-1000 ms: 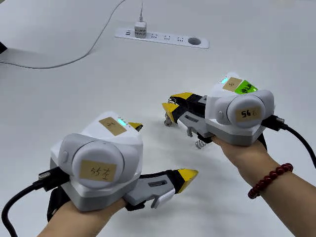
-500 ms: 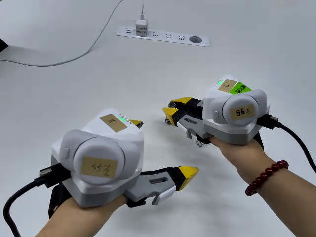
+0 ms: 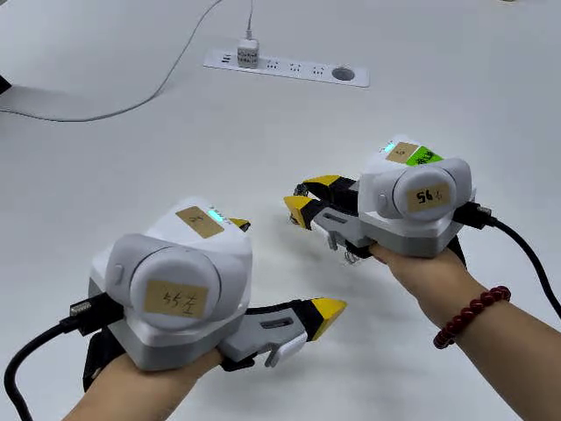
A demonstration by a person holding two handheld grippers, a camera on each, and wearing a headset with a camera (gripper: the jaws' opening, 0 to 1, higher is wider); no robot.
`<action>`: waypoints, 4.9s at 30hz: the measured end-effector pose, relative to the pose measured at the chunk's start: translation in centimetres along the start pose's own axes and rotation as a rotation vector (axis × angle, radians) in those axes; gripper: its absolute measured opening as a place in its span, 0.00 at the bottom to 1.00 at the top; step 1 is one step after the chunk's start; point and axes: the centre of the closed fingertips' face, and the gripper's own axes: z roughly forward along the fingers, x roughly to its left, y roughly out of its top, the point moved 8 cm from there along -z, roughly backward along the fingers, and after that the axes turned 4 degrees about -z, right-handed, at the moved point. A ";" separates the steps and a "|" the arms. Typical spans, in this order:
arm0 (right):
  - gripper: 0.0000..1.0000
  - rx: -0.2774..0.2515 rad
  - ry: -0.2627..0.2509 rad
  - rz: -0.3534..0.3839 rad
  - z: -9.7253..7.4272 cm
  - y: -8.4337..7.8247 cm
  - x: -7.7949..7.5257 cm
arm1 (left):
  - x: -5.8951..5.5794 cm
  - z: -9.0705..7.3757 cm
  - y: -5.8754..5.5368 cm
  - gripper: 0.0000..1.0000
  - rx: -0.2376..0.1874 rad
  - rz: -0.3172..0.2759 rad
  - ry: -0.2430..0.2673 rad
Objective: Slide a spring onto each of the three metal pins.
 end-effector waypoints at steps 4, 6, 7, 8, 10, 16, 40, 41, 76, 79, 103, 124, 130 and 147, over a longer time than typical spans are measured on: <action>0.24 -0.005 -0.003 0.017 -0.7 0.4 -0.1 | 0.0 0.0 -0.1 0.78 0.005 -0.006 0.001; 0.26 -0.009 -0.007 0.028 -1.2 0.7 -0.3 | 0.0 0.0 -0.1 0.78 0.004 0.001 0.005; 0.29 -0.011 -0.007 0.038 -1.3 0.8 -0.3 | 0.0 0.0 -0.1 0.78 0.003 0.001 0.005; 0.30 -0.014 -0.006 0.049 -1.6 0.9 -0.5 | 0.0 0.0 -0.1 0.78 0.004 0.001 0.006; 0.31 -0.017 -0.007 0.057 -2.2 1.1 -0.6 | 0.0 0.0 0.0 0.78 0.005 0.003 0.007; 0.36 -0.018 -0.026 0.078 -4.0 1.4 -1.2 | -0.1 0.0 0.0 0.77 0.001 0.014 0.006; 0.50 -0.008 -0.123 0.122 -10.4 -0.8 -3.1 | -0.6 1.6 1.0 0.67 0.002 0.101 -0.022; 0.50 -0.007 -0.125 0.123 -10.6 -0.9 -3.2 | -0.6 1.7 1.0 0.66 0.005 0.104 -0.024; 0.54 0.001 -0.102 0.165 -13.9 -4.2 -2.9 | -1.1 8.3 0.3 0.33 0.073 0.110 -0.102; 0.54 0.004 -0.110 0.176 -14.0 -4.4 -2.9 | -1.2 8.8 0.2 0.30 0.074 0.115 -0.108; 0.53 0.025 -0.146 0.228 -14.4 -5.2 -3.4 | -1.4 10.1 -0.1 0.12 0.106 0.130 -0.157; 0.52 -0.049 -0.135 0.364 -14.4 -3.7 -3.9 | -1.7 8.5 1.6 0.10 0.018 0.160 -0.138; 0.50 -0.057 -0.118 0.379 -14.1 -2.9 -3.8 | -2.2 6.9 2.6 0.10 -0.056 0.162 -0.145; 0.36 -0.141 -0.035 0.549 -13.5 -0.9 -3.3 | -2.6 4.0 4.1 0.10 -0.176 0.188 -0.150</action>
